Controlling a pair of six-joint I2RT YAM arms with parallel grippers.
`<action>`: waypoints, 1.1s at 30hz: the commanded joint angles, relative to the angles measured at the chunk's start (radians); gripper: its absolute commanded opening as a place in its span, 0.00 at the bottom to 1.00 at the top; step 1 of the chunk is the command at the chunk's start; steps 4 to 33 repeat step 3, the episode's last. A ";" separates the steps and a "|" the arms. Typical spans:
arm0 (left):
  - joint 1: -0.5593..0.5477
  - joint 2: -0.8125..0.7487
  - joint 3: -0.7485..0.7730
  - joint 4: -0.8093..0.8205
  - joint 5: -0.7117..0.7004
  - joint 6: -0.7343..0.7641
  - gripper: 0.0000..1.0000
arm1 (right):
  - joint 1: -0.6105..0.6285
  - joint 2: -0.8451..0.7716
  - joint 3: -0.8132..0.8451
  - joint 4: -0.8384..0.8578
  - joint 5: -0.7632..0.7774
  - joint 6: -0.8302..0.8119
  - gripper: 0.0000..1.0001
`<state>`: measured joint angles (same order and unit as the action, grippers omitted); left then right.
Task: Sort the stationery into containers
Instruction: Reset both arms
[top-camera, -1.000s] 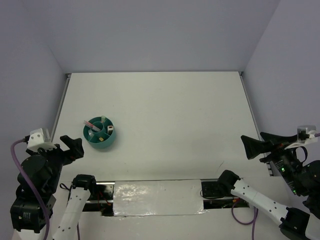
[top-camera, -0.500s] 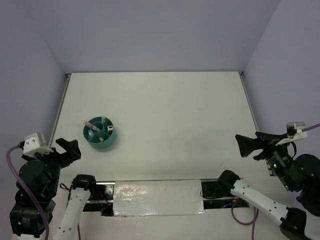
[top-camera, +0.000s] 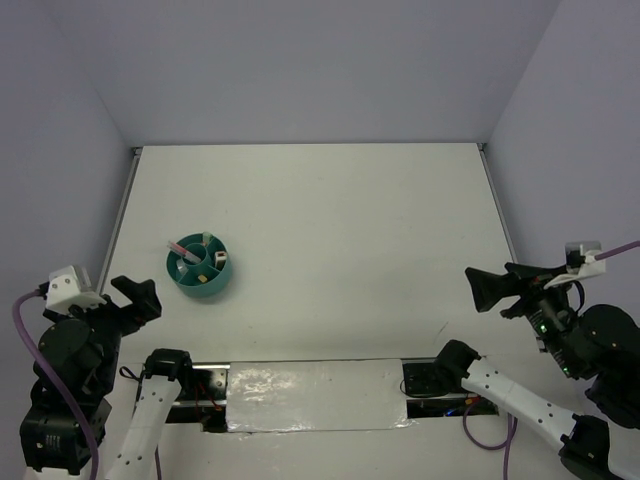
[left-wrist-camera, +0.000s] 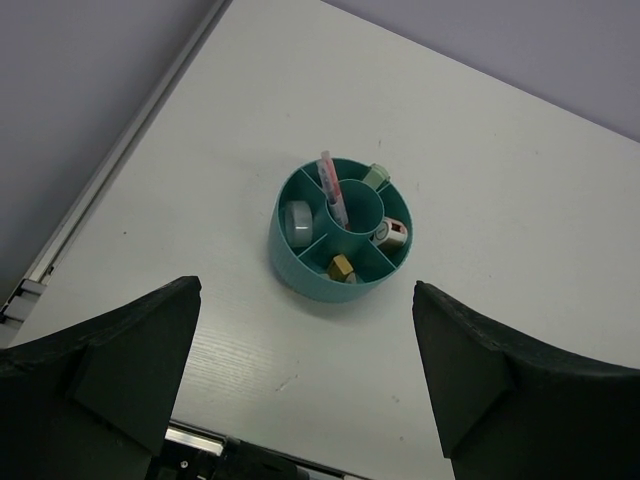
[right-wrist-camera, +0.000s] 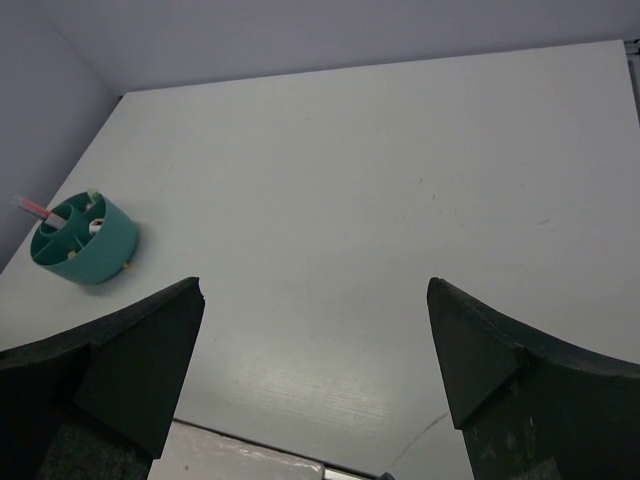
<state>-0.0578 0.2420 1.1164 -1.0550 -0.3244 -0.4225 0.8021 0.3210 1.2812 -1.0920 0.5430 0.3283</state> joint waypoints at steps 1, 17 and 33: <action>-0.005 -0.007 -0.001 0.032 -0.013 -0.005 0.99 | -0.004 -0.002 -0.020 0.050 0.003 0.011 1.00; -0.005 -0.007 -0.004 0.035 -0.012 -0.004 0.99 | -0.004 0.003 -0.020 0.050 0.015 0.012 1.00; -0.005 -0.007 -0.004 0.035 -0.012 -0.004 0.99 | -0.004 0.003 -0.020 0.050 0.015 0.012 1.00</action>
